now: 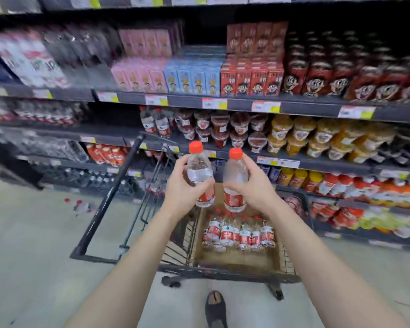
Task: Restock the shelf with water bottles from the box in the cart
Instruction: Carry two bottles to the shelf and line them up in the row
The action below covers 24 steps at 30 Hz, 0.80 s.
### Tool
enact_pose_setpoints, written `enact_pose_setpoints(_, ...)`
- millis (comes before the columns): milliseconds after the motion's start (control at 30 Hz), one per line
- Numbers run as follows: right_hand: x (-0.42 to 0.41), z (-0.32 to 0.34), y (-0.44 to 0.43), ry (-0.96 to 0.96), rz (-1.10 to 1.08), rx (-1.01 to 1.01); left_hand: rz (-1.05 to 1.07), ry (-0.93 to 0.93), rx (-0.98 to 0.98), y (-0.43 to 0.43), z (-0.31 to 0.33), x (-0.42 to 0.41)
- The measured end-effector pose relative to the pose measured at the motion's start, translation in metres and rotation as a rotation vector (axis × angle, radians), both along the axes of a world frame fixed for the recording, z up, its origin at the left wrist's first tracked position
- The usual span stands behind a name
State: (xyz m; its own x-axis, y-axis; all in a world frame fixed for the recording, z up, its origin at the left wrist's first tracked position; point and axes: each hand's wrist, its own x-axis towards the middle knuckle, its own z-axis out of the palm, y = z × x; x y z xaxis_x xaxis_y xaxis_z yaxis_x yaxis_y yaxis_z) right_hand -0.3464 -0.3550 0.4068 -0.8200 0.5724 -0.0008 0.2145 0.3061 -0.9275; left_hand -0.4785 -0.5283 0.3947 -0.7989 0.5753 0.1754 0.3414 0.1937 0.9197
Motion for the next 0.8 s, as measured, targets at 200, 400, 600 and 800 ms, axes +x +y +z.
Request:
enact_pose_setpoints(200,-0.003,0.071,-0.047,0.058,0.067,0.044,0.072,0.040,0.053,-0.067,0.067,0.016)
enact_pose_setpoints(400,-0.021,0.133,-0.113,0.147,0.208,0.103,0.183,0.074,0.102,-0.144,0.126,0.020)
enact_pose_setpoints(600,-0.057,0.177,-0.183,0.228,0.304,0.080,0.299,0.083,0.174,-0.220,0.171,-0.006)
enact_pose_setpoints(800,-0.123,0.206,-0.266,0.238,0.337,0.102,0.371,0.089,0.208,-0.311,0.194,-0.056)
